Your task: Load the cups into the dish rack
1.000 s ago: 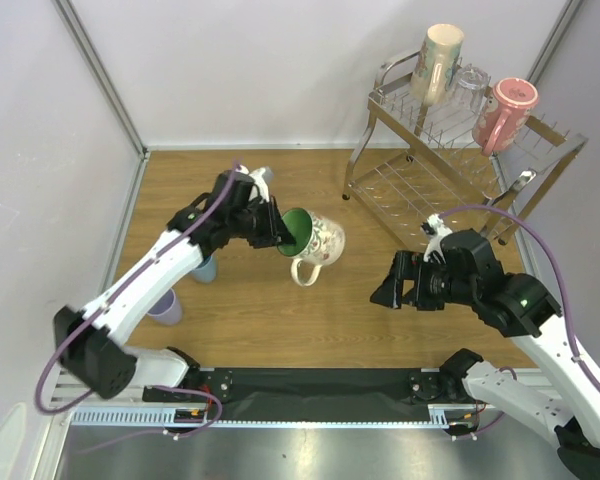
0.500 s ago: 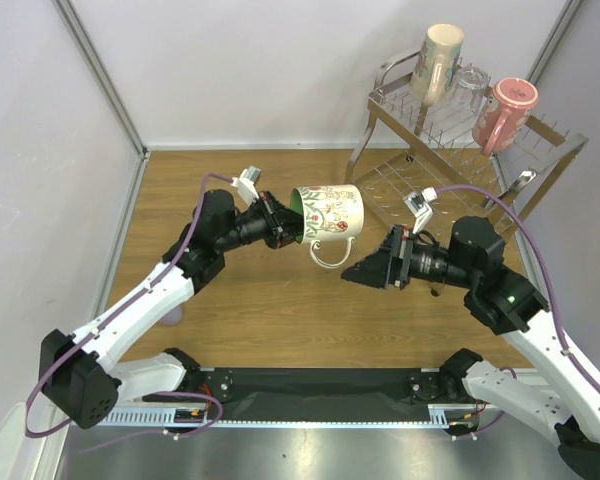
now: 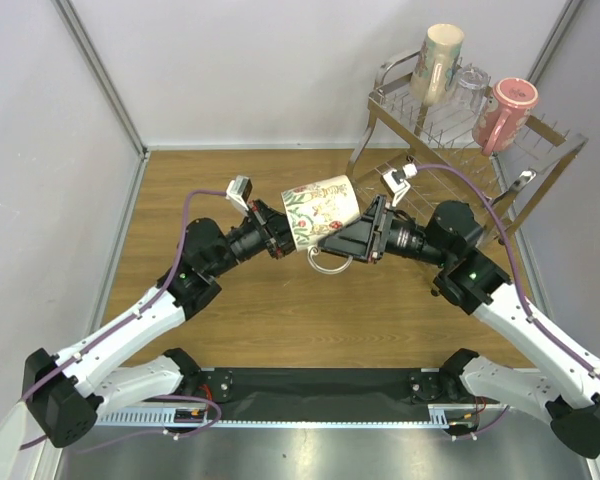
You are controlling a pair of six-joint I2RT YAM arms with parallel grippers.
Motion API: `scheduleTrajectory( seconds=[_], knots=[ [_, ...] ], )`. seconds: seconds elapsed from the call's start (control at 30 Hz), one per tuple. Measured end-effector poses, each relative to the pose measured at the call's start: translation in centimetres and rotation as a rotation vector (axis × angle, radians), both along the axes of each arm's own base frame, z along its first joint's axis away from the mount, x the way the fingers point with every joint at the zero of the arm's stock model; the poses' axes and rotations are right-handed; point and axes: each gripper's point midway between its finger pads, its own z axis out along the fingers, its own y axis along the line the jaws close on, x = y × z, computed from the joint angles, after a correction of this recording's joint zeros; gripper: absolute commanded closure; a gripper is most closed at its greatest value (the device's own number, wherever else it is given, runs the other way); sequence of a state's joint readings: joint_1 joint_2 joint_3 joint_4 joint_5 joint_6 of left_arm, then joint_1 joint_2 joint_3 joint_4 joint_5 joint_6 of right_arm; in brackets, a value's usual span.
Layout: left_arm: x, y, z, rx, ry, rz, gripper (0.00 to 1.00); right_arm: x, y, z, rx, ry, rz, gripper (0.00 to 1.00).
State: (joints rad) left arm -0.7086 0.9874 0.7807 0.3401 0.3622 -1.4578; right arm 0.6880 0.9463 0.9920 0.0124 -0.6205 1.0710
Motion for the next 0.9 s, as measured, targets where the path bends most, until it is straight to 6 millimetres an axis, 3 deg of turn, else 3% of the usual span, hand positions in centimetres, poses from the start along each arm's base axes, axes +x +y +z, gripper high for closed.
scheduleTrajectory(
  seconds=[0.07,0.23,0.27,0.3,0.37,0.4,0.53,0.63,0.73,0.9],
  knots=[
    [0.4,0.0,0.3,-0.013,-0.001,0.028,1.00,0.2,0.4,0.5,0.027,0.012,0.004,0.26],
    [1.3,0.1,1.1,-0.051,0.000,0.099,1.00,0.1,1.3,1.0,0.059,0.027,0.015,0.53],
    [1.4,0.0,1.1,-0.055,0.001,0.107,1.00,0.1,1.3,1.0,0.059,0.034,0.014,0.61],
    [1.5,0.1,1.2,-0.057,-0.002,0.116,1.00,0.0,1.3,1.1,0.062,0.041,0.012,0.80],
    [1.8,0.1,1.2,-0.047,-0.024,0.139,1.00,-0.1,1.3,1.3,0.070,0.083,0.010,1.00],
    [1.8,0.2,1.2,-0.042,-0.033,0.143,1.00,-0.1,1.3,1.3,0.070,0.098,0.010,1.00],
    [1.4,0.0,1.1,-0.038,-0.034,0.126,0.44,-0.1,1.3,1.1,0.063,0.097,0.015,1.00],
    [-0.2,-0.2,-0.2,0.011,-0.006,0.085,0.17,-0.2,1.6,-0.7,0.003,0.134,0.026,1.00],
    [-0.9,1.1,-3.5,0.098,0.072,0.104,0.03,-0.4,1.6,-2.1,-0.049,0.147,0.028,1.00],
    [-2.8,4.4,-7.9,0.226,0.190,0.148,0.00,1.1,0.9,-4.8,-0.137,0.202,-0.045,1.00]
  ],
)
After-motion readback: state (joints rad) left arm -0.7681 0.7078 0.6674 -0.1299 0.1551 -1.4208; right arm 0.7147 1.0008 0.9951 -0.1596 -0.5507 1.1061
